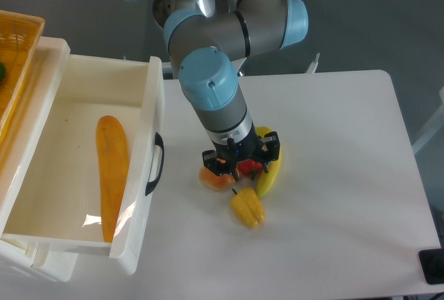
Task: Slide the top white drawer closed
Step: 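Lift the gripper up from above the fruit pile, then move the open gripper toward the front face of the open white drawer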
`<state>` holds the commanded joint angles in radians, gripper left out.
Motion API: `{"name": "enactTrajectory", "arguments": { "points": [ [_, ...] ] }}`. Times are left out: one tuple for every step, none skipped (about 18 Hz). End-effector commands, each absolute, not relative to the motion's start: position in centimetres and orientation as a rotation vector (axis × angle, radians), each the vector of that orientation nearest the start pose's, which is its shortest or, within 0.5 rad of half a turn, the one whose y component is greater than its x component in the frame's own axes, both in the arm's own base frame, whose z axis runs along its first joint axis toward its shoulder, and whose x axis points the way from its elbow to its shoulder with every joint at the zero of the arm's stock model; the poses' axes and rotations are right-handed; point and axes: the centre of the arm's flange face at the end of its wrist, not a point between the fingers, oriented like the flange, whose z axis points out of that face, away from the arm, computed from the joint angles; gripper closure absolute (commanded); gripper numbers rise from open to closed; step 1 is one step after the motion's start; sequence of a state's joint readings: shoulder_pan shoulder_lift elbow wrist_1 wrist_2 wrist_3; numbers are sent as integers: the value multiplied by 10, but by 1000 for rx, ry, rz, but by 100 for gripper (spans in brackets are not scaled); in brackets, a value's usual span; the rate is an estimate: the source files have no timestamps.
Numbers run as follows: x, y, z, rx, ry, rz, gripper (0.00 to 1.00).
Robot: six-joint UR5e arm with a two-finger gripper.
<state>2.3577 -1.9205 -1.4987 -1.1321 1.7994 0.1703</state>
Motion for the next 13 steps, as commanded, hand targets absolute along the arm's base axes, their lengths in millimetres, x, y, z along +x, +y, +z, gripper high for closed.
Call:
{"name": "enactTrajectory", "arguments": {
  "points": [
    [-372, 528, 377, -2914, -959, 427, 35],
    [-373, 529, 378, -2901, -965, 427, 35],
    [-372, 531, 380, -2866, -998, 429, 35],
    [-372, 532, 380, -2828, -1038, 431, 35],
    [-374, 534, 378, -2798, -1065, 439, 35],
    [-374, 535, 378, -2780, -1066, 446, 36],
    [-372, 536, 377, -2779, -1063, 446, 36],
    [-371, 536, 376, -2783, -1057, 445, 36],
    [-370, 536, 373, -2789, -1056, 443, 36],
    [-366, 538, 372, -2793, -1045, 440, 36],
    [-361, 541, 369, -2803, -1033, 438, 36],
    [-356, 544, 365, -2812, -1026, 433, 36],
    [-353, 548, 357, -2827, -1021, 425, 36]
  ]
}}
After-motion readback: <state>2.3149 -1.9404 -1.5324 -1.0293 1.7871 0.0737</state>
